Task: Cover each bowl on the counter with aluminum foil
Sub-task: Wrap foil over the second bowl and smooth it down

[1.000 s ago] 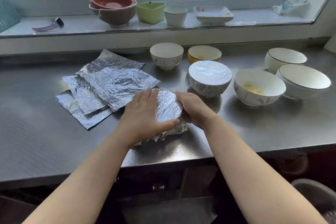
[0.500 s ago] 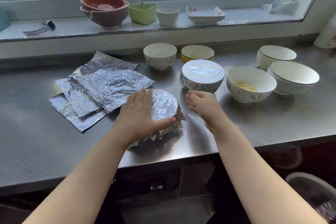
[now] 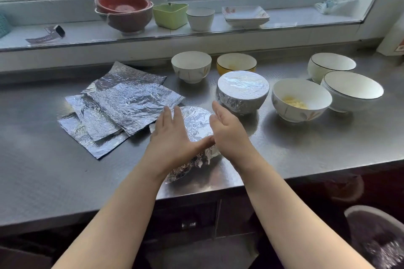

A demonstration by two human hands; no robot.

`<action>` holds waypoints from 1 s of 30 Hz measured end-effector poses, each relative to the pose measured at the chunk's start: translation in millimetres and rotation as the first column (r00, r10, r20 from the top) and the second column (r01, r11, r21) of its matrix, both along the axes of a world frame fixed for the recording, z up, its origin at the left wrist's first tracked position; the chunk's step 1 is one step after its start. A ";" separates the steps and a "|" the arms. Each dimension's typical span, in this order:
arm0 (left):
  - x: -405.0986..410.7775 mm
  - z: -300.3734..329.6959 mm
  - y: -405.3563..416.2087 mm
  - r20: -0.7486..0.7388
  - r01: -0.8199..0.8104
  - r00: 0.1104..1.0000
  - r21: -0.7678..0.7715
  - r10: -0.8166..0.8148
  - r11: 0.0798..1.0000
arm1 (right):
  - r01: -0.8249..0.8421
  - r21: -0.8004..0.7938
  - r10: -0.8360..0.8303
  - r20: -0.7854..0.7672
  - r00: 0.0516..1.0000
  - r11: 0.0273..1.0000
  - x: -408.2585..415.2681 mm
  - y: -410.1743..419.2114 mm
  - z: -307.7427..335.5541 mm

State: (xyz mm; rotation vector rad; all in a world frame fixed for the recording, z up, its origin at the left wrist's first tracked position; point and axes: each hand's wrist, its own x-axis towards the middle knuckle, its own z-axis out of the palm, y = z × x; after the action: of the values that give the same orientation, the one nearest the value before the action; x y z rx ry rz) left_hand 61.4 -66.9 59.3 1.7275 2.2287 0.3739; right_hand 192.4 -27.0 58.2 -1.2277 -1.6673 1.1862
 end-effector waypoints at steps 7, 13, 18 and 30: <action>5.2 -2.3 -0.3 -0.015 -0.018 1.000 0.043 0.019 0.999 | -0.141 -0.100 0.153 0.127 0.980 0.985 -6.6 5.7 5.4; 5.5 -8.8 2.7 -0.026 -0.038 0.999 0.071 0.040 0.997 | -0.061 -0.134 0.105 0.352 0.930 0.989 -18.9 24.1 7.3; 5.7 -12.4 3.6 -0.052 -0.036 0.998 0.110 0.042 0.993 | -0.045 -0.168 0.086 0.250 0.964 0.985 -20.5 34.7 -3.3; 6.8 -10.3 2.1 -0.056 -0.035 0.998 0.096 0.040 0.995 | -0.204 -0.499 0.044 -0.313 0.949 0.842 -3.9 54.9 -25.8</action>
State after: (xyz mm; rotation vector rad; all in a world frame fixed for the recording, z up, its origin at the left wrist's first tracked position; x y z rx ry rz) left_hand 68.2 -64.7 49.0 1.7671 2.3220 0.4505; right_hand 188.5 27.9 32.5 -1.1885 -1.2504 1.8990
